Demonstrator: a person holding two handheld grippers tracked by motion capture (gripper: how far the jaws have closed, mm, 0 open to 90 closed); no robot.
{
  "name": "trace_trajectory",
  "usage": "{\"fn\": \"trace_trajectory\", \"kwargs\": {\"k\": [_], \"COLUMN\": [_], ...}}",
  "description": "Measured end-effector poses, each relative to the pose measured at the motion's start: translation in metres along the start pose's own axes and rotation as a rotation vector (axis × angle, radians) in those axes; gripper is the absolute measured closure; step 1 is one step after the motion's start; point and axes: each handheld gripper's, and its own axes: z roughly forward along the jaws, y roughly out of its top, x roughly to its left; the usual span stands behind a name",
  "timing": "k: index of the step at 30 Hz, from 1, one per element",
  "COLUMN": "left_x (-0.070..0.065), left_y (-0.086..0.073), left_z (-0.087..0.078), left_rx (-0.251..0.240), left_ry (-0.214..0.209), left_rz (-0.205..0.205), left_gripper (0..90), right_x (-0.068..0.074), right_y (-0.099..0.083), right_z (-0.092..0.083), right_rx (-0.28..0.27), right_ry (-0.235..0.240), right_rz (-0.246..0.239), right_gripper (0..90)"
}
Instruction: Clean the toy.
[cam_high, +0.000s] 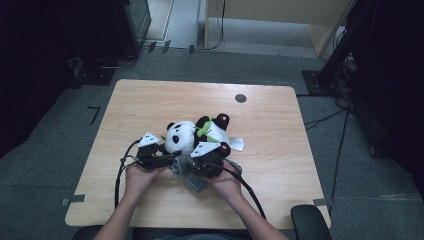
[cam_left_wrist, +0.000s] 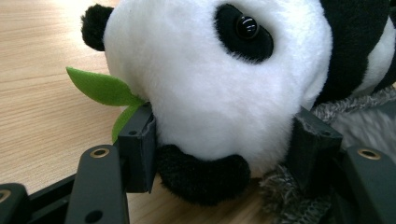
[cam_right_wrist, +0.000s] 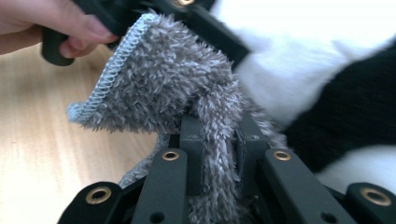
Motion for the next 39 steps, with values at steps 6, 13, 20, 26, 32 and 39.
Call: {"fn": "trace_trajectory", "kwargs": {"k": [6, 13, 20, 26, 32, 39], "left_x": [0.000, 0.003, 0.006, 0.008, 0.008, 0.007], "left_y": [0.001, 0.003, 0.005, 0.004, 0.004, 0.003], "left_z": [0.000, 0.000, 0.000, 0.000, 0.000, 0.000], "left_rx": [0.013, 0.017, 0.028, 0.025, 0.023, 0.023], "left_ry": [0.000, -0.015, -0.020, -0.023, -0.023, -0.018], "left_rz": [0.006, -0.002, 0.014, 0.021, 0.023, 0.032], "left_gripper": [35.7, 35.7, 35.7, 35.7, 35.8, 35.8], "right_x": [-0.011, -0.015, -0.025, -0.042, -0.058, -0.081], "right_y": [-0.008, -0.023, -0.040, -0.055, -0.063, -0.065], "right_z": [-0.014, -0.033, -0.063, -0.088, -0.102, -0.113], "right_rx": [-0.016, -0.022, -0.019, 0.006, 0.020, -0.009], "right_ry": [-0.025, -0.058, -0.076, -0.101, -0.108, -0.157], "right_rz": [0.035, 0.052, 0.099, 0.086, 0.099, 0.170], "right_gripper": [78.0, 78.1, 77.9, 77.8, 77.7, 77.7]}}
